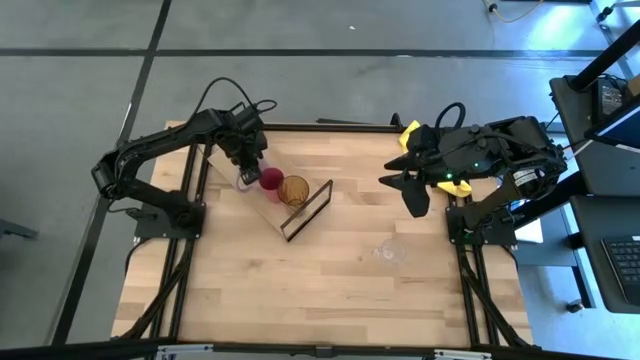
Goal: Stack small to large cups/mugs on shelf
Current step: Put the violet cup on the shelf, then put the transparent cup on the shelf
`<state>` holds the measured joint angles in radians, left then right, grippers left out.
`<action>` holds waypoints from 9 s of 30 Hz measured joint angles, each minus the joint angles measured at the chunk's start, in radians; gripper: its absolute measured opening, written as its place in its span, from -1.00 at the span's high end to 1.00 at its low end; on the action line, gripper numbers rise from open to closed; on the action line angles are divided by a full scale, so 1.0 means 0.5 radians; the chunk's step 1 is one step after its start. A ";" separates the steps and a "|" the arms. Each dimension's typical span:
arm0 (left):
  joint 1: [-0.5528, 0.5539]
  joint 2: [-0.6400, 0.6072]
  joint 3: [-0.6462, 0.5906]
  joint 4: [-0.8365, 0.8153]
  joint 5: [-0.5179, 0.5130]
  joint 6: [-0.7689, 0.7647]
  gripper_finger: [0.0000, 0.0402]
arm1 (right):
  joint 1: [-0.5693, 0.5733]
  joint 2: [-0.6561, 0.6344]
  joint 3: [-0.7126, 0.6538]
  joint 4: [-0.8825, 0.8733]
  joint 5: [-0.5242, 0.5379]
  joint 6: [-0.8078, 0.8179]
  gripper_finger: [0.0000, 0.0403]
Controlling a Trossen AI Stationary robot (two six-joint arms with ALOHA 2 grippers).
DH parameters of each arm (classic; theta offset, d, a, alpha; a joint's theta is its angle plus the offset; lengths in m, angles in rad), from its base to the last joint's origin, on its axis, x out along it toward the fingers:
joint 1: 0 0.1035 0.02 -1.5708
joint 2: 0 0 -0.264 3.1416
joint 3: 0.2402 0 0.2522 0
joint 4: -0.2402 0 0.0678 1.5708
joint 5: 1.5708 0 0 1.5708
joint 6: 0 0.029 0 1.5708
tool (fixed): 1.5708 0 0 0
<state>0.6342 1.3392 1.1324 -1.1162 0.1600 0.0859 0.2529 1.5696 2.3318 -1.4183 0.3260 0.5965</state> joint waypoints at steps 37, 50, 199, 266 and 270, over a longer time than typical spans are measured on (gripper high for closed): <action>-0.091 0.035 -0.005 -0.016 -0.121 -0.052 0.78 | 0.000 0.001 0.000 0.000 0.046 -0.048 0.08; -0.091 0.034 -0.004 -0.065 -0.122 -0.062 0.66 | 0.000 0.001 -0.001 -0.001 0.046 -0.050 0.08; -1.910 -0.296 1.014 -0.154 -1.085 -1.588 0.60 | 0.617 -0.194 -2.541 1.001 -0.443 1.877 0.08; -1.909 -0.294 1.014 -0.103 -1.135 -1.510 0.60 | 0.392 -0.076 -2.338 0.728 -0.444 1.159 -0.04; -1.909 -0.294 1.014 -0.103 -1.133 -1.523 0.60 | 0.362 -0.075 -2.341 0.743 -0.444 1.198 -0.09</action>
<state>-0.3202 1.1919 1.6394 -1.1675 -0.4065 -0.6754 0.4338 1.5320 1.1610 -1.0470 0.1041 1.1954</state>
